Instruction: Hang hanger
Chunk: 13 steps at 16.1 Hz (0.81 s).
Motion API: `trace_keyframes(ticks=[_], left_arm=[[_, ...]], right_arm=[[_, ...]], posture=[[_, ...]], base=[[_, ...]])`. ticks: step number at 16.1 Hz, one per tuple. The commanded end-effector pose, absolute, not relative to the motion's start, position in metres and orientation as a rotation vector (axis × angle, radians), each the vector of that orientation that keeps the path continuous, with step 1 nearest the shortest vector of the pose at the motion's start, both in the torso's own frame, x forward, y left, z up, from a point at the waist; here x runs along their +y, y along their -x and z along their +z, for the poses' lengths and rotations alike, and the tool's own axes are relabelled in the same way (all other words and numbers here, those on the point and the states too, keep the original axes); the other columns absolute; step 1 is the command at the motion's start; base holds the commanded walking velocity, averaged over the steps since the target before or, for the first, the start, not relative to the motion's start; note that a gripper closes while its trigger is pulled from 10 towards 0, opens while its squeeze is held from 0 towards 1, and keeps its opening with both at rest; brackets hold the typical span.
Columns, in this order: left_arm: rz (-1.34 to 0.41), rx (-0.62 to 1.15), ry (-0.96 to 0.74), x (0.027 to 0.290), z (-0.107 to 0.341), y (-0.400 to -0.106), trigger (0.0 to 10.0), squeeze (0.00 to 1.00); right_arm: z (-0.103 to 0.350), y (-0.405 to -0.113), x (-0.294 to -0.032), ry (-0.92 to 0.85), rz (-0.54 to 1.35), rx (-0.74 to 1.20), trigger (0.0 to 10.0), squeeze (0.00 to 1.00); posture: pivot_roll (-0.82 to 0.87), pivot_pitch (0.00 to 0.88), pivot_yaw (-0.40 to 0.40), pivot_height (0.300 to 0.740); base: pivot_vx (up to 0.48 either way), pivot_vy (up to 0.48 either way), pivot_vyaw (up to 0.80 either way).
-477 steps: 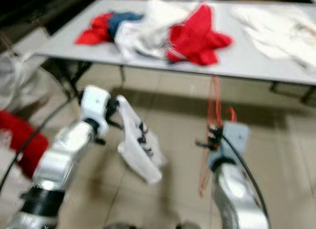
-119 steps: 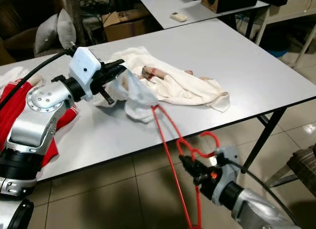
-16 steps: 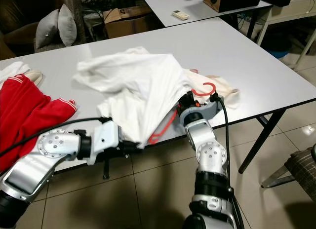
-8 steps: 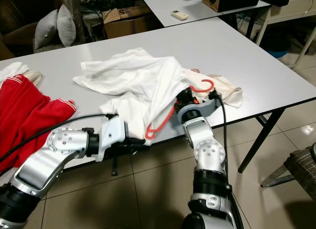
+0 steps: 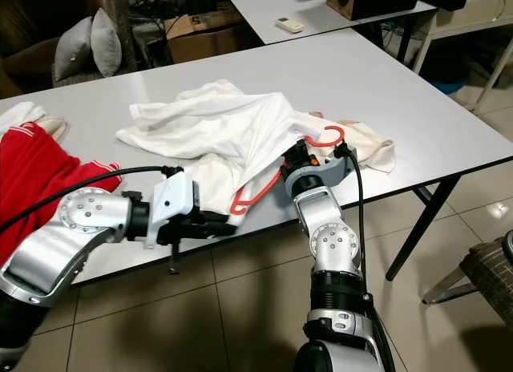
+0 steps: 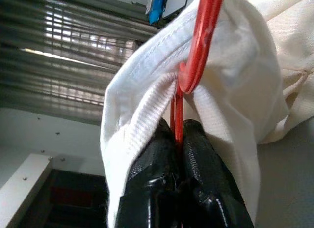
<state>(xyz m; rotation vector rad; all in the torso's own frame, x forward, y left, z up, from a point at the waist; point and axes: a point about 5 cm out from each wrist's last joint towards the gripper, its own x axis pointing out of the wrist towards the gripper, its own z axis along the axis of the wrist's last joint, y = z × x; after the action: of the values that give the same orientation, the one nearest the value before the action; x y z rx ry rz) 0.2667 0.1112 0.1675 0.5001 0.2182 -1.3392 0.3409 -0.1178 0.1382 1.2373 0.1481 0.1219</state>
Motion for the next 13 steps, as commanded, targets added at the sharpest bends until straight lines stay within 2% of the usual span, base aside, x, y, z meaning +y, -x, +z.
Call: trace_keyframes(ticks=[1, 6, 7, 13], left_arm=[[-1.317, 0.248, -0.541, 0.122, 0.164, -0.269, 0.0, 0.00], [-1.270, 0.216, -0.547, 0.126, 0.168, -0.277, 0.0, 0.00], [-1.312, 0.186, -0.501, 0.119, 0.174, -0.272, 0.0, 0.00], [-1.460, 0.162, -0.461, 0.097, 0.173, -0.256, 0.0, 0.00]], right_arm=[[0.164, -0.349, -0.095, -1.292, 0.205, 0.114, 10.0, 0.00], [0.157, -0.348, -0.098, -1.296, 0.172, 0.130, 10.0, 0.00], [0.155, -0.348, -0.094, -1.242, 0.184, 0.149, 10.0, 0.00], [0.148, -0.354, -0.094, -1.283, 0.108, 0.182, 10.0, 0.00]], posture=[[-0.01, 0.005, 0.140, 0.740], [-0.02, 0.000, 0.135, 0.740], [-0.01, 0.000, 0.136, 0.740], [-0.02, 0.000, 0.131, 0.740]], base=[[0.000, 0.000, 0.00], [0.000, 0.000, 0.00], [0.000, 0.000, 0.00], [0.000, 0.000, 0.00]])
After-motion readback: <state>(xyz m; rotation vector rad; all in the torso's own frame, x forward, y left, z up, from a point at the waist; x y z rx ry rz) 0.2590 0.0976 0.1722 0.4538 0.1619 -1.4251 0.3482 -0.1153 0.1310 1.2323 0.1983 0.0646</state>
